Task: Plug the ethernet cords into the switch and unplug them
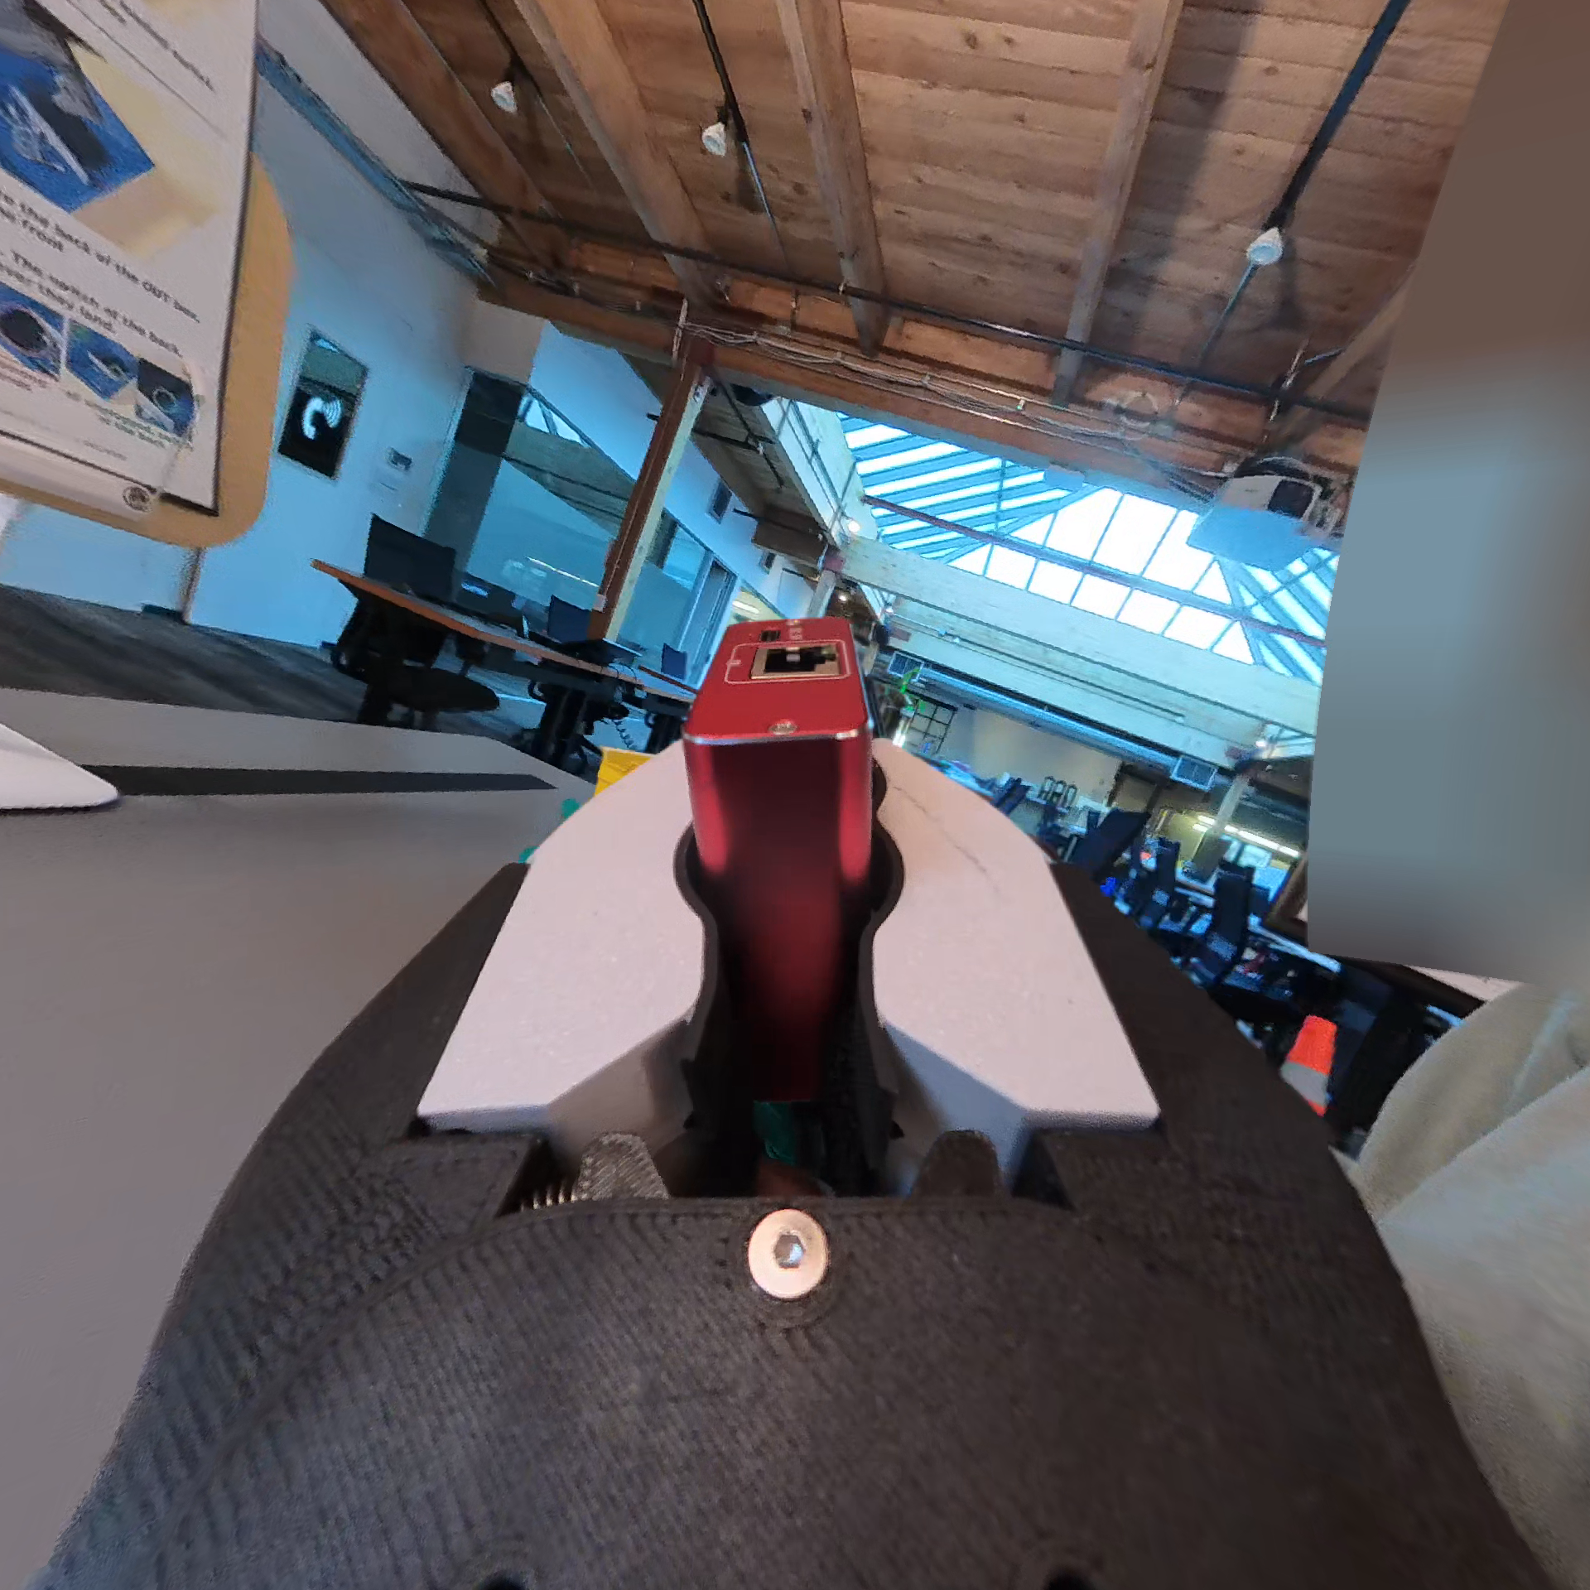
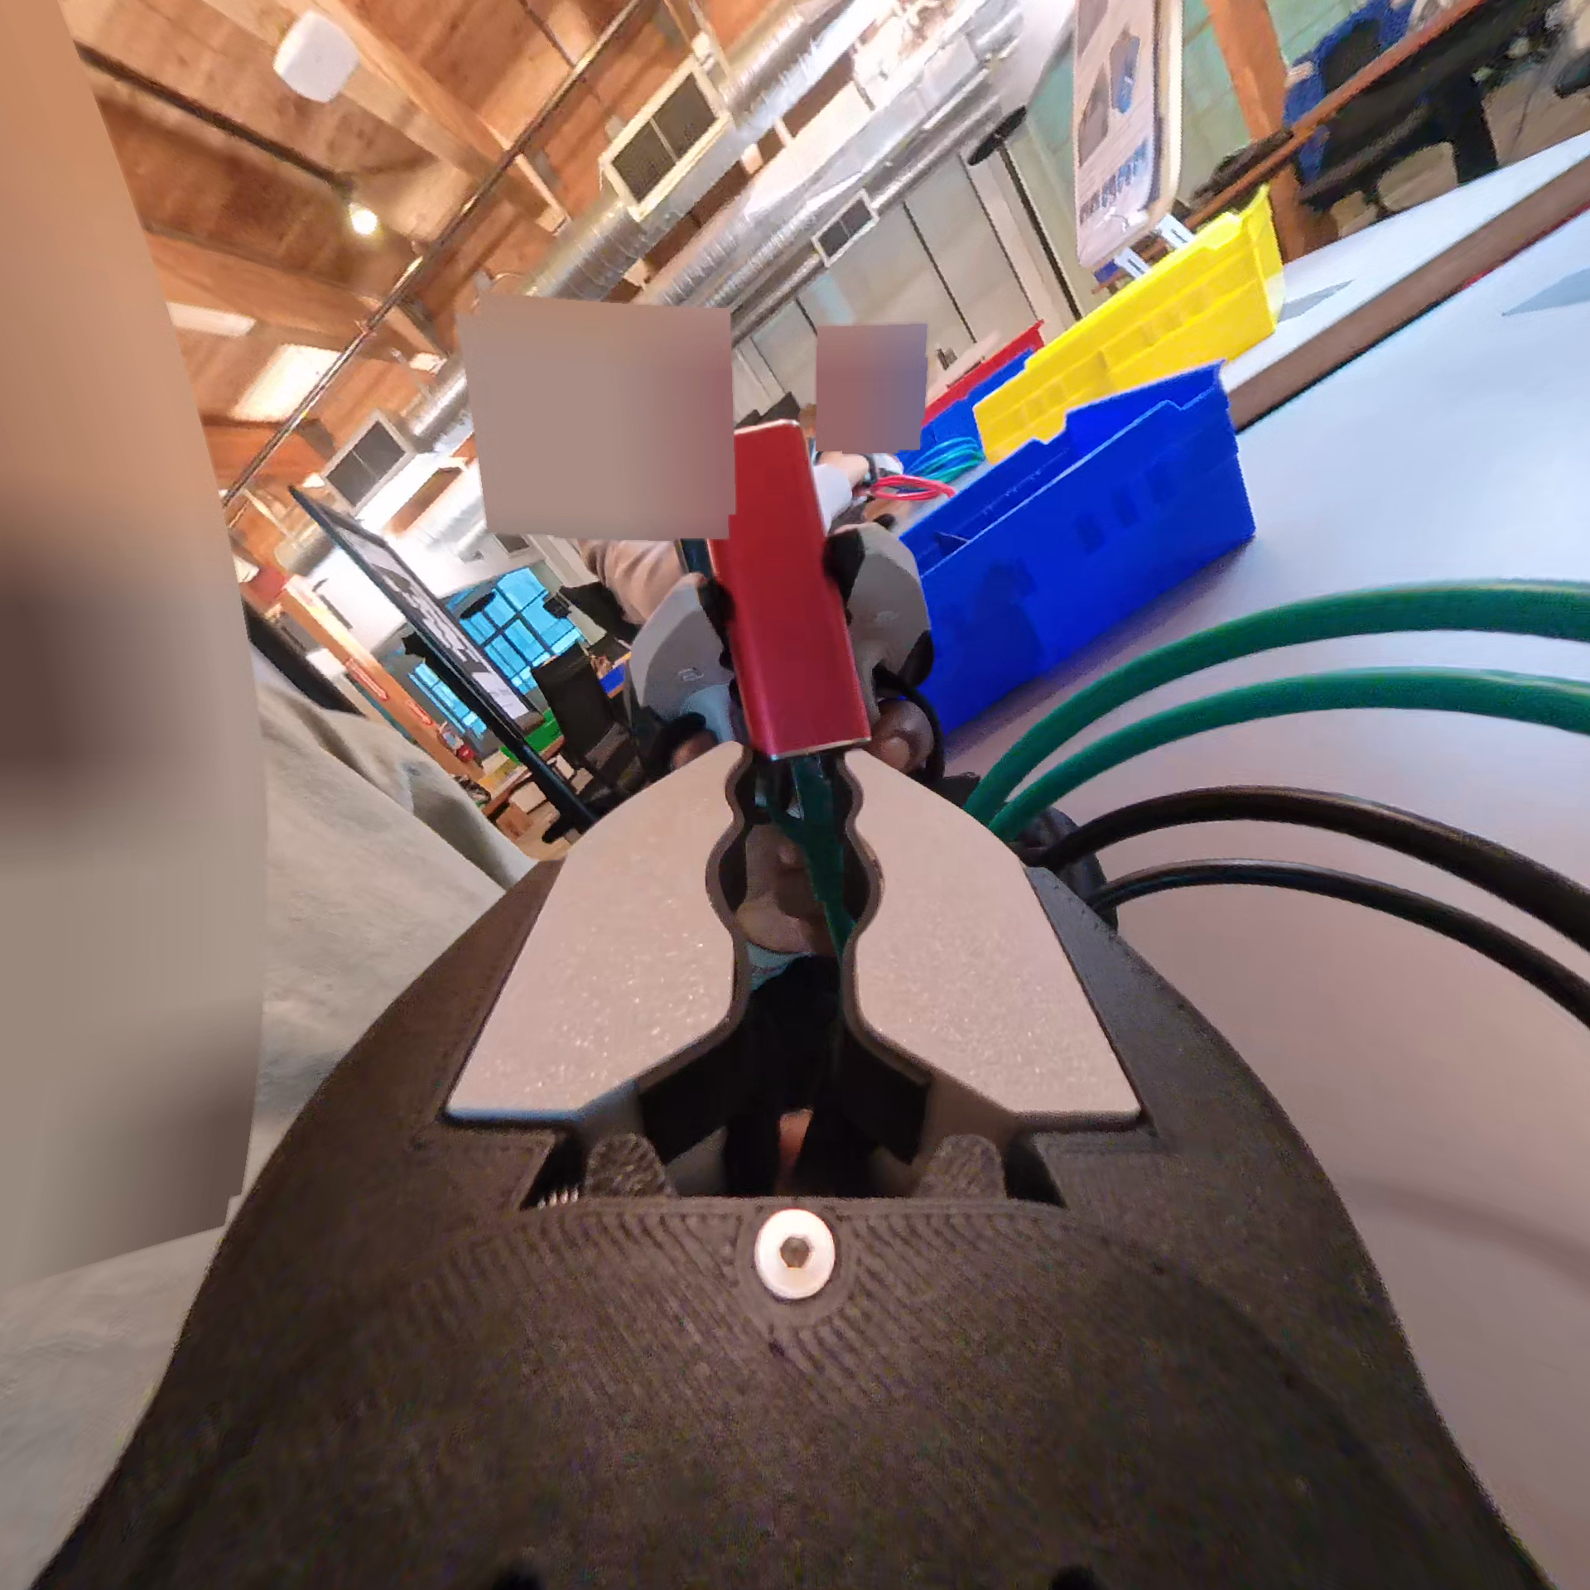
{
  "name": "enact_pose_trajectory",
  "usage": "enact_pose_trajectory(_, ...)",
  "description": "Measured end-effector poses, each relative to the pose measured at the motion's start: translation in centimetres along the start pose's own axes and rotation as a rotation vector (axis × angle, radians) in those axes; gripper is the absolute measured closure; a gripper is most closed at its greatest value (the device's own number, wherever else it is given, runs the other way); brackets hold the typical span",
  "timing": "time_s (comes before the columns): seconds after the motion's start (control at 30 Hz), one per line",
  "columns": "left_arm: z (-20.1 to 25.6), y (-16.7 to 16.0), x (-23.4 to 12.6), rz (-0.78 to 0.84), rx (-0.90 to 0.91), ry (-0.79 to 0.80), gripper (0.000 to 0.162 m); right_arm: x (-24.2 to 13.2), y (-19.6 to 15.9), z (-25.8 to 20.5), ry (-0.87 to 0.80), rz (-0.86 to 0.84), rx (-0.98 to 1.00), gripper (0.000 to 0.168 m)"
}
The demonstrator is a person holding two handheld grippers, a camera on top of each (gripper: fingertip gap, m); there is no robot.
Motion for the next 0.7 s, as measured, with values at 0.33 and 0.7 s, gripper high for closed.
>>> enact_pose_trajectory(0.33, -0.9, 0.7, -0.8, 0.087, -0.151, -0.013, 0.132, 0.5, -1.0, 0.2, -0.089, -0.078, -0.171, 0.150)
enact_pose_trajectory(0.7, -0.6, 0.2, -0.5, 0.037, -0.063, 0.010, 0.134, 0.3, -0.5, 0.6, -0.106, -0.014, -0.126, 0.154)
Point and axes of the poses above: each gripper's, where its closed fingertips meet, x out along the fingers, y out of its top, z = x × y across the jaws, the point moved 1 cm from there along -x, back along the fingers, and after that the axes turned 14 degrees about -y, right-handed, at the moved point
